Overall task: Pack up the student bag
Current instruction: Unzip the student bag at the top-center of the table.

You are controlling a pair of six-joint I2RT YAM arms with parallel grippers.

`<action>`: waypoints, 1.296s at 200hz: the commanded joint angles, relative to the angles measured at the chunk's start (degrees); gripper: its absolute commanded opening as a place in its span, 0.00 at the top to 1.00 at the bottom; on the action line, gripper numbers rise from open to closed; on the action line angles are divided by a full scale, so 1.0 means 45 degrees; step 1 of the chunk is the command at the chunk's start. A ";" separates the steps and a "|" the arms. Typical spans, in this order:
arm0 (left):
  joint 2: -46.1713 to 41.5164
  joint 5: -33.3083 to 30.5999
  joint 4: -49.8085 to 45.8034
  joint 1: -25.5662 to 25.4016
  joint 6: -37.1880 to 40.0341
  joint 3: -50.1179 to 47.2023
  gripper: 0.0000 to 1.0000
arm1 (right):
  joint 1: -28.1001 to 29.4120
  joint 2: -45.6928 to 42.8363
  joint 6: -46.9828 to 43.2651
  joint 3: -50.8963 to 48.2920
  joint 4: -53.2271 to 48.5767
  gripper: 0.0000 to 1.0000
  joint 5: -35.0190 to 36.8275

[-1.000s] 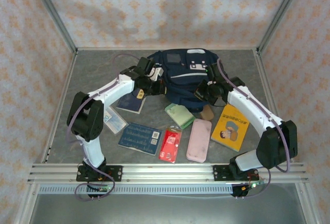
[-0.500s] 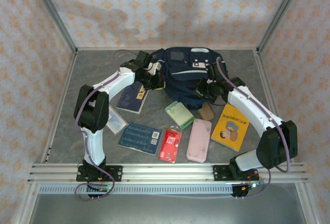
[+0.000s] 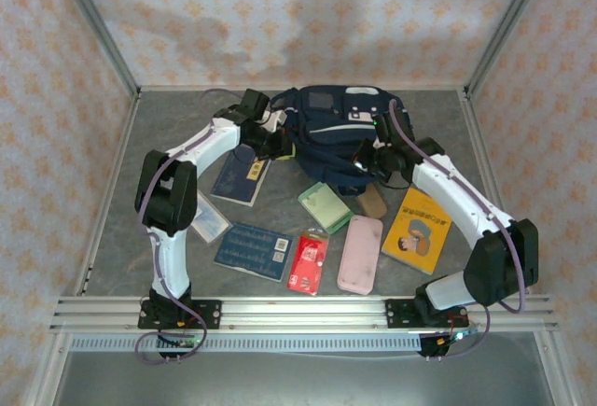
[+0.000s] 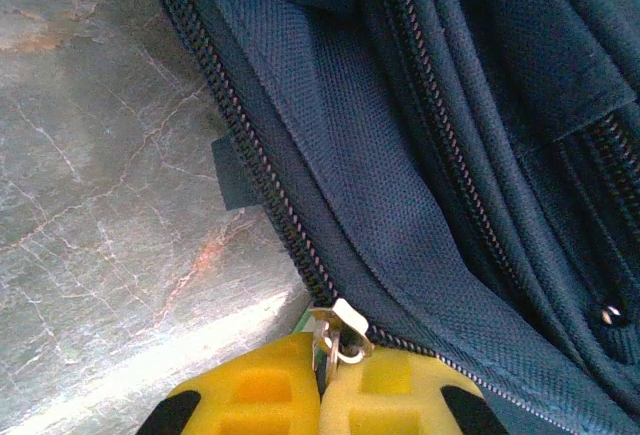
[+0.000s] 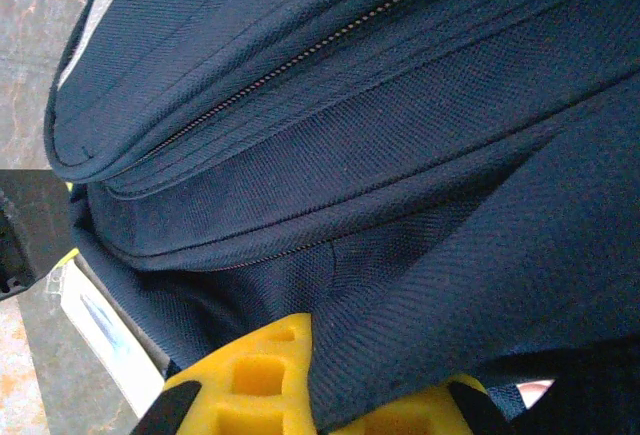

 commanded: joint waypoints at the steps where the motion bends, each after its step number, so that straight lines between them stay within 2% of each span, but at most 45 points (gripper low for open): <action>1: 0.0718 -0.3555 0.0123 0.1893 -0.0041 0.0436 1.00 | -0.0440 -0.0659 -0.1405 0.0677 -0.2079 1.00 0.0405; 33: 0.1123 -0.3355 0.0245 0.2291 -0.0386 0.0721 1.00 | -0.0552 -0.0540 -0.2465 0.0953 -0.2281 1.00 0.0029; 62: 0.1254 -0.3279 0.0381 0.2458 -0.0600 0.1021 0.94 | -0.0674 -0.0525 -0.2879 0.1171 -0.2481 1.00 0.0357; 87: 0.1060 -0.2346 0.0757 0.2492 -0.1179 0.1086 0.78 | -0.0729 -0.0228 -0.2864 0.1412 -0.2528 1.00 0.0382; 113: -0.0608 -0.1990 0.2005 0.2492 -0.2431 -0.0125 0.66 | -0.0731 0.0111 -0.2694 0.1731 -0.2434 1.00 0.0502; 160: -0.4833 -0.2772 0.3304 0.2475 -0.3812 -0.3077 0.57 | -0.0743 0.0963 -0.3755 0.2931 -0.2211 1.00 -0.0189; 171: -0.5574 -0.3011 0.3260 0.2428 -0.3812 -0.3488 0.55 | -0.0751 0.1218 -0.3883 0.3364 -0.2262 1.00 -0.0339; 204: -0.7214 -0.3959 0.2910 0.1896 -0.3461 -0.4156 0.51 | -0.0734 0.1883 -0.4351 0.4563 -0.2273 1.00 -0.2238; 241: -0.8089 -0.4154 0.2356 0.1012 -0.3203 -0.4366 0.49 | -0.0329 0.2500 -0.4949 0.4409 -0.2743 1.00 -0.2352; 250: -0.8304 -0.4158 0.2248 0.0850 -0.3221 -0.4516 0.49 | -0.0100 0.2689 -0.4989 0.4135 -0.2819 0.95 -0.1833; 259: -0.8536 -0.4199 0.2111 0.0699 -0.3226 -0.4710 0.49 | 0.0144 0.2846 -0.5052 0.3957 -0.3032 0.82 -0.1102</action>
